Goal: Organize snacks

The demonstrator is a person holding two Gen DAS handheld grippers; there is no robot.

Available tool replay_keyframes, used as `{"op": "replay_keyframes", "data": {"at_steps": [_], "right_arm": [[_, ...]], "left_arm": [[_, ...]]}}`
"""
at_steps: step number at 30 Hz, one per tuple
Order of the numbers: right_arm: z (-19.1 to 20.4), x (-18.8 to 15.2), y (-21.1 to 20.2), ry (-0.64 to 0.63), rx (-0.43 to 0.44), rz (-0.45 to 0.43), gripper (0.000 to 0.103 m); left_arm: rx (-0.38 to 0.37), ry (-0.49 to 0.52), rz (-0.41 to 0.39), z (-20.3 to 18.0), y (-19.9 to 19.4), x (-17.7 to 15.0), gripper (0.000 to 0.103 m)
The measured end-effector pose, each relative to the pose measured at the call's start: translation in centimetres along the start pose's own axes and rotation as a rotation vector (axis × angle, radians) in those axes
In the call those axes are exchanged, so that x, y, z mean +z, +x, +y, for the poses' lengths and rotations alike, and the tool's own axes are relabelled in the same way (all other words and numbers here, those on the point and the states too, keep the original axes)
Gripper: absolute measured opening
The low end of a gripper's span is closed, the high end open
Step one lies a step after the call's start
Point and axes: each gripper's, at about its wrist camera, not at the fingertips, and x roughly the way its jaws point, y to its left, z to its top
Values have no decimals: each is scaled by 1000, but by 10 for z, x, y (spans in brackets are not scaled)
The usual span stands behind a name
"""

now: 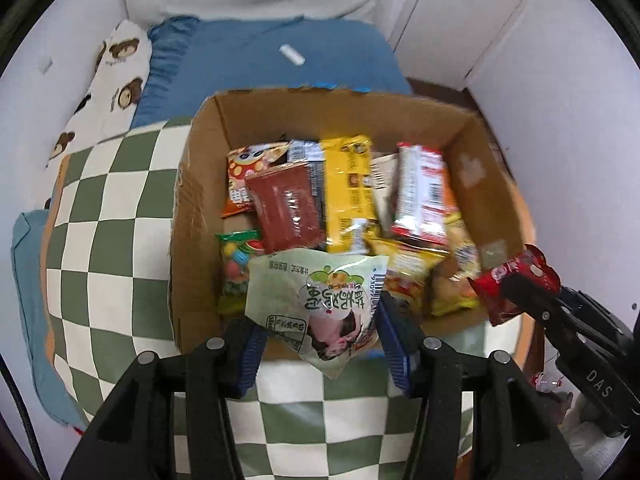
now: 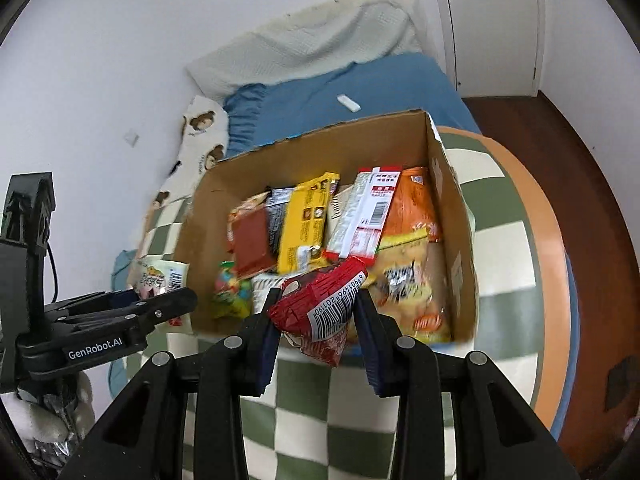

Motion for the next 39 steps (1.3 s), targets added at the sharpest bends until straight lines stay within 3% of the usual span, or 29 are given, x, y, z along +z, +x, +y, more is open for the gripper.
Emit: {"op": "replay_keyframes", "data": {"at_steps": [4,5,6,7,8,9,13,21,30,39], "right_arm": [[-11,22,47,32,-39,137,41],[-15,25,57,49,-54,171,52],[-19,25,65,52,-61,198,68],[-22,25,71,53,-76,219,76],[-24,26,75,54,-96,224,88],[-24,27,77,44,-111,226,93],[-21,32,82,-8,-193,238,97],[-15,28,91,-67,-274,251,97],[-12,22,79,-53,-283,212,98],[0,14,35,-76,-275,114,98]], "left_arm": [[52,-35,68,15,36,10,51],[62,-32,84,16,43,11,53],[68,-33,99,18,50,11,61],[73,-39,111,21,55,11,68],[76,-43,115,22,58,10,81],[84,-42,111,23,59,9,89],[102,-32,113,25,66,6,93],[118,-45,95,28,65,2,96],[131,-40,30,24,41,-1,96],[119,-31,-91,11,-8,-18,96]]}}
